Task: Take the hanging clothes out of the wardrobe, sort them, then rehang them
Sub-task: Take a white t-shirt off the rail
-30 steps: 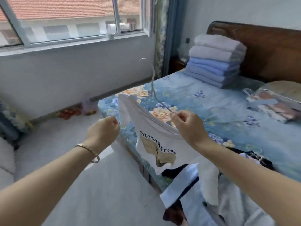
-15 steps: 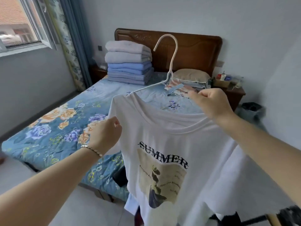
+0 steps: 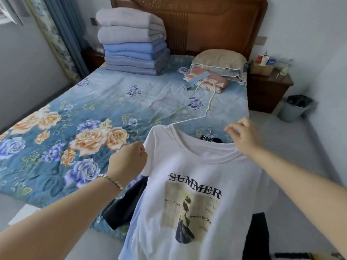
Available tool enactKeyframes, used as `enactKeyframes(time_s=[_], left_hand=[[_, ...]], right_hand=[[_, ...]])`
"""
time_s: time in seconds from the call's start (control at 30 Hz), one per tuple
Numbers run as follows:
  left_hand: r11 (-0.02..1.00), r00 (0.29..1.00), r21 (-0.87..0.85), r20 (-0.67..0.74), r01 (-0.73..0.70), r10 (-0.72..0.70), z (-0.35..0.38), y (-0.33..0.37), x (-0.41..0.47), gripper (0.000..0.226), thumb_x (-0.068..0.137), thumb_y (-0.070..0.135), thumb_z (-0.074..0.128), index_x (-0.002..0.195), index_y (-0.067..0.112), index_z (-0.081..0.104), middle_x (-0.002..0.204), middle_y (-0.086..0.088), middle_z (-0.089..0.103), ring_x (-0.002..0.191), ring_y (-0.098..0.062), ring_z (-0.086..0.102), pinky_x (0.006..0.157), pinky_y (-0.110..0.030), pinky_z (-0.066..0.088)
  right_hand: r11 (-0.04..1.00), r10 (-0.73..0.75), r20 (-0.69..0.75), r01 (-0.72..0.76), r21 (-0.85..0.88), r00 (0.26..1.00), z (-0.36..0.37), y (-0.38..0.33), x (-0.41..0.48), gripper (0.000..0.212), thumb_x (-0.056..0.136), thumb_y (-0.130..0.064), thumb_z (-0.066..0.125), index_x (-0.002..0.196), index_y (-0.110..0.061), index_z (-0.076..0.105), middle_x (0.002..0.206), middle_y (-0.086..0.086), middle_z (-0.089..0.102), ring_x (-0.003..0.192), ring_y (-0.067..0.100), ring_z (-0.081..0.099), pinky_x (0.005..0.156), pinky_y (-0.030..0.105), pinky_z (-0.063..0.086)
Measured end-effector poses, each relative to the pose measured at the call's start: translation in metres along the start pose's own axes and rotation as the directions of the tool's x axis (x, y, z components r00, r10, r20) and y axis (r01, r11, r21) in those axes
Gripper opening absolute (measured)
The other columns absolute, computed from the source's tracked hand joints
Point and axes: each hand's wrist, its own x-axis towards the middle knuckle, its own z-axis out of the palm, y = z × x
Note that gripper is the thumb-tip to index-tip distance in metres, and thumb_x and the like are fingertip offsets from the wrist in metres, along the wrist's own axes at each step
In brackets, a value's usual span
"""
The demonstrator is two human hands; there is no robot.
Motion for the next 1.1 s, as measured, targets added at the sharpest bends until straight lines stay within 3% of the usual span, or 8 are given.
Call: enactKeyframes(time_s=[0.2,0.4,0.6,0.73,0.8,0.87,0.97,1.1], left_hand=[[0.992,0.988,0.036,0.094,0.121,-0.124,0.079,0.037,0.086,0.015,0.093,0.019,0.041,0.087,0.017,0.054,0.068,0.002,0.046,0.071,-0.024,0.043,0.056,-0.028,0.032],[0.983,0.963,0.024,0.200,0.180,-0.182,0.150,0.053,0.137,0.017,0.093,0.020,0.040,0.092,0.017,0.056,0.098,-0.006,0.064,0.086,-0.029,0.058,0.065,-0.028,0.035],[0.986,0.931,0.089,0.326,0.139,-0.161,0.190,0.047,0.154,0.019,0.093,0.020,0.038,0.095,0.016,0.057,0.091,-0.002,0.063,0.074,-0.023,0.049,0.059,-0.027,0.033],[0.969,0.871,0.085,0.425,0.231,-0.245,0.195,0.033,0.149,0.021,0.093,0.019,0.039,0.088,0.015,0.058,0.092,-0.007,0.057,0.075,-0.026,0.048,0.068,-0.029,0.042],[0.963,0.836,0.084,0.480,0.257,-0.265,0.193,0.020,0.139,0.020,0.093,0.019,0.040,0.084,0.014,0.057,0.102,-0.011,0.063,0.084,-0.030,0.057,0.076,-0.031,0.046],[0.953,0.812,0.088,0.505,0.290,-0.294,0.188,0.004,0.125,0.022,0.092,0.018,0.040,0.076,0.015,0.054,0.093,-0.009,0.063,0.083,-0.030,0.056,0.073,-0.030,0.044],[0.909,0.769,0.088,0.504,0.408,-0.394,0.170,-0.022,0.095,0.030,0.090,0.015,0.038,0.061,0.019,0.037,0.071,0.000,0.049,0.073,-0.025,0.045,0.059,-0.026,0.032],[0.840,0.737,0.077,0.441,0.538,-0.512,0.122,-0.061,0.033,0.025,0.091,0.018,0.036,0.067,0.018,0.043,0.079,-0.002,0.054,0.073,-0.024,0.048,0.057,-0.025,0.034]], right_hand=[[0.936,0.190,0.356,-0.060,-0.346,0.915,0.108,0.093,0.055,0.022,0.094,-0.017,0.049,0.100,-0.007,0.067,0.105,0.018,0.066,0.099,0.034,0.061,0.076,0.035,0.045],[0.776,0.569,0.296,-0.382,-0.501,0.767,0.180,0.156,0.087,0.029,0.098,-0.013,0.040,0.114,-0.001,0.061,0.118,0.025,0.060,0.112,0.039,0.056,0.087,0.038,0.044],[0.720,0.691,0.329,-0.566,-0.402,0.644,0.214,0.194,0.107,0.033,0.097,-0.010,0.040,0.127,0.004,0.045,0.126,0.031,0.052,0.117,0.043,0.049,0.090,0.041,0.040],[0.824,0.561,0.603,-0.309,-0.475,0.567,0.225,0.174,0.091,0.032,0.096,-0.012,0.042,0.125,-0.002,0.052,0.126,0.024,0.055,0.114,0.038,0.053,0.090,0.036,0.042],[0.887,0.453,0.762,-0.150,-0.436,0.464,0.230,0.149,0.080,0.031,0.096,-0.013,0.039,0.122,-0.007,0.056,0.125,0.017,0.058,0.105,0.030,0.055,0.080,0.030,0.043],[0.939,0.336,0.868,-0.065,-0.337,0.365,0.235,0.116,0.070,0.031,0.097,-0.014,0.038,0.121,-0.009,0.057,0.122,0.012,0.060,0.097,0.025,0.054,0.068,0.024,0.040],[0.978,0.162,0.937,0.073,-0.193,0.309,0.242,0.053,0.058,0.031,0.097,-0.016,0.038,0.119,-0.010,0.060,0.123,0.011,0.060,0.109,0.027,0.056,0.083,0.029,0.046],[0.953,-0.072,0.974,0.303,0.004,0.214,0.241,-0.053,0.032,0.032,0.097,-0.017,0.037,0.119,-0.013,0.061,0.125,0.009,0.059,0.114,0.026,0.054,0.093,0.031,0.044]])
